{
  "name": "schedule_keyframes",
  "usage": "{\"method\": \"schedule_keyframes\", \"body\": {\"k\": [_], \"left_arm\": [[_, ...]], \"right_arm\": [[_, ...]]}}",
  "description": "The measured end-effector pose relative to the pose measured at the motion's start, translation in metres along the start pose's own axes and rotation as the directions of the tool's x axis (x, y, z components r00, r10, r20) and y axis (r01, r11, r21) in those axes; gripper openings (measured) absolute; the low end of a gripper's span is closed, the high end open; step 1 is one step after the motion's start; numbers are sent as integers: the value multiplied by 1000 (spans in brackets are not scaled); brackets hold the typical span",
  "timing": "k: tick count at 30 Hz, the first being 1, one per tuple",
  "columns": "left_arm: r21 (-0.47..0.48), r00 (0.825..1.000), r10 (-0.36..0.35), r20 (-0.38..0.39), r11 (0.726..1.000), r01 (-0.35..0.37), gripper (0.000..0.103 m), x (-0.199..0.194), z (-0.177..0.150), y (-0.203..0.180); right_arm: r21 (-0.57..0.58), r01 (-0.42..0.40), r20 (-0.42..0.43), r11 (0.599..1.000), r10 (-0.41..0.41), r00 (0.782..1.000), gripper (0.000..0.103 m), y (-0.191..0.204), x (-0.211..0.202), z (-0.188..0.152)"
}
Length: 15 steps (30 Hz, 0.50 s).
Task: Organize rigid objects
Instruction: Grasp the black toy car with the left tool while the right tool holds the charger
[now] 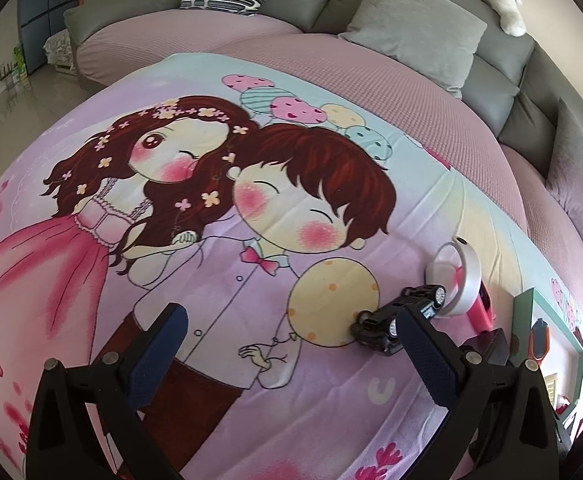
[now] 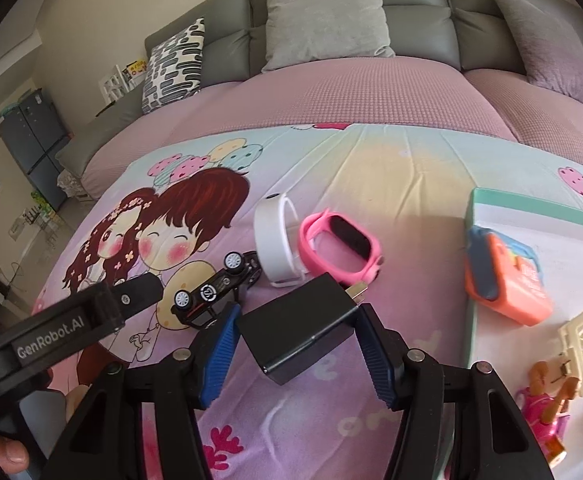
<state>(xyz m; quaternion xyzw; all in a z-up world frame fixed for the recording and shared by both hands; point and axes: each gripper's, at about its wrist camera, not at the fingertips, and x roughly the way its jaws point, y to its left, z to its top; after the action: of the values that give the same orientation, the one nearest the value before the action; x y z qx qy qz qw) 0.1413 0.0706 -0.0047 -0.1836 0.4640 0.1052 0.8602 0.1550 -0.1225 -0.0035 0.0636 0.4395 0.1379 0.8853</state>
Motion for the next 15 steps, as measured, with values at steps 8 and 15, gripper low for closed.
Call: {"method": "schedule_keyframes", "body": {"k": [8,15], "left_arm": [[41,1000,22,-5,999,-22,103,4,-2,-12],[126,1000,24,1,992,-24,103,5,-5,-33]], "right_arm": [[33,48,29,998,-49,998,62,-18,-26,8],[64,70,55,996,-74,996,62,-32,-41,13]]}}
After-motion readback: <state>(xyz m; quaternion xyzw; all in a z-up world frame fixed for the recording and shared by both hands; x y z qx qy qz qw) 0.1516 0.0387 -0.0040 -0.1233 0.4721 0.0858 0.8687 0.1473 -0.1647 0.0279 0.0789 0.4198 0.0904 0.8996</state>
